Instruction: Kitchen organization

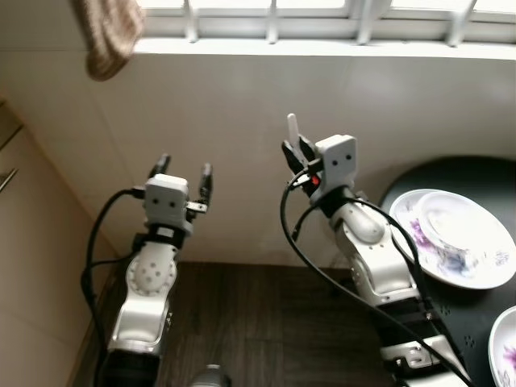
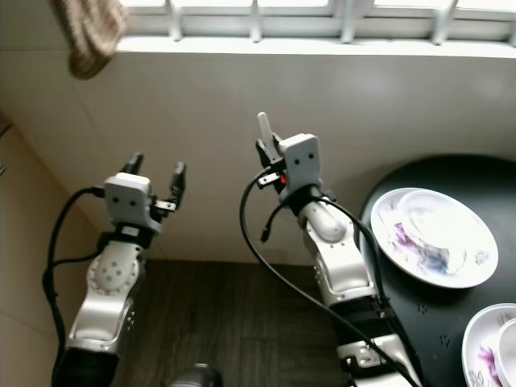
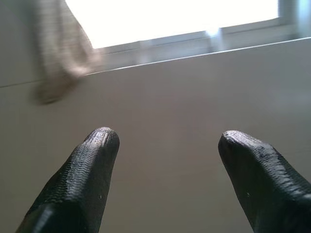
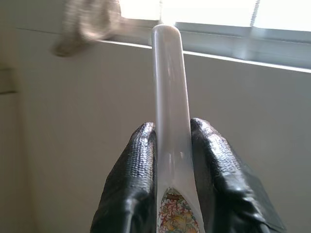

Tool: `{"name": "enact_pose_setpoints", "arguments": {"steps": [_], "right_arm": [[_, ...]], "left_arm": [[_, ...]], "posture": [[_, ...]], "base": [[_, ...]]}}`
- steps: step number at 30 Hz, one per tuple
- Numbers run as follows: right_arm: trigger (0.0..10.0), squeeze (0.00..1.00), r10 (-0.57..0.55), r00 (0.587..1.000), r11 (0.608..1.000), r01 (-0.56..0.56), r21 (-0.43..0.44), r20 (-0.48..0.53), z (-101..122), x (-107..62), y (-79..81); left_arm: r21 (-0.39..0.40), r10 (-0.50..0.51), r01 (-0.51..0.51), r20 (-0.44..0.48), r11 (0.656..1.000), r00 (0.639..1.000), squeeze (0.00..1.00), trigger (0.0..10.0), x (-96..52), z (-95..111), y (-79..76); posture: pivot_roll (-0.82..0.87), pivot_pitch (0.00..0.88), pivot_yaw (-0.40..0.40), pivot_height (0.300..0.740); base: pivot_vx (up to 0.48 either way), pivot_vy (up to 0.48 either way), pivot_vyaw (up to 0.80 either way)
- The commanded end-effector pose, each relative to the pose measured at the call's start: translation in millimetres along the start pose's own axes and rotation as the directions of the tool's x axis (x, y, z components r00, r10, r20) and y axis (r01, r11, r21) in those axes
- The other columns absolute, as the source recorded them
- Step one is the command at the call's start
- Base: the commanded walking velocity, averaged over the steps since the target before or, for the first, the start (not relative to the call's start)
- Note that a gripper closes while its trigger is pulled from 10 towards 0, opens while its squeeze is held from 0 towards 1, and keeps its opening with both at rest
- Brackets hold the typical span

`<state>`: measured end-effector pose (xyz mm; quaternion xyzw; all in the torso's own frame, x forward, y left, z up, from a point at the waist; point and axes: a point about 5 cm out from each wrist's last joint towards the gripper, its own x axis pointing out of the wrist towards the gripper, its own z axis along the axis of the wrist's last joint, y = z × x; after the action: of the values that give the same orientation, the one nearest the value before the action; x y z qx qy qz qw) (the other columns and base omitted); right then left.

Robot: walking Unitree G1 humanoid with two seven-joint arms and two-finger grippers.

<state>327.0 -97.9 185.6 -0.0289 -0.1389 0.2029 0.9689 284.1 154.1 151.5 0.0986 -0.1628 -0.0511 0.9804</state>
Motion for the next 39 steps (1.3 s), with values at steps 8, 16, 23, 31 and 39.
{"name": "enact_pose_setpoints", "arguments": {"steps": [8,16,23,31,39], "right_arm": [[0.0,0.0,0.024,0.999,0.999,-0.023,-0.026,0.037,5.8,5.0,7.0],[0.0,0.0,0.019,0.999,0.999,-0.018,-0.033,0.049,8.1,7.3,5.8],[0.0,0.0,-0.006,0.998,1.0,0.006,0.003,0.055,7.6,7.8,4.5],[0.0,0.0,-0.002,0.998,1.0,0.003,-0.005,0.062,8.1,8.5,4.5],[0.0,0.0,-0.01,0.997,1.0,0.01,-0.009,0.07,8.9,9.5,5.5]], "left_arm": [[0.001,0.004,-0.004,0.031,1.0,1.0,0.0,10.0,-0.4,5.2,3.0],[-0.005,0.005,-0.005,0.042,1.0,0.999,0.0,10.0,-0.2,6.8,3.5],[-0.007,0.004,-0.004,0.047,1.0,0.999,0.0,10.0,-0.1,7.4,3.5],[-0.01,0.003,-0.002,0.053,1.0,0.999,0.0,10.0,0.0,8.1,2.8],[-0.01,0.003,-0.003,0.059,1.0,0.998,0.0,10.0,0.0,9.0,3.0]], "posture": [[0.0,0.0,-0.039,0.74],[0.0,0.0,-0.039,0.74],[0.0,0.0,-0.041,0.74],[0.0,0.0,-0.04,0.74],[0.01,0.0,-0.039,0.74]], "base": [[0.0,0.0,0.8],[0.0,0.0,0.8],[0.07,0.0,0.46],[0.271,0.0,0.06],[0.299,0.0,0.66]]}}
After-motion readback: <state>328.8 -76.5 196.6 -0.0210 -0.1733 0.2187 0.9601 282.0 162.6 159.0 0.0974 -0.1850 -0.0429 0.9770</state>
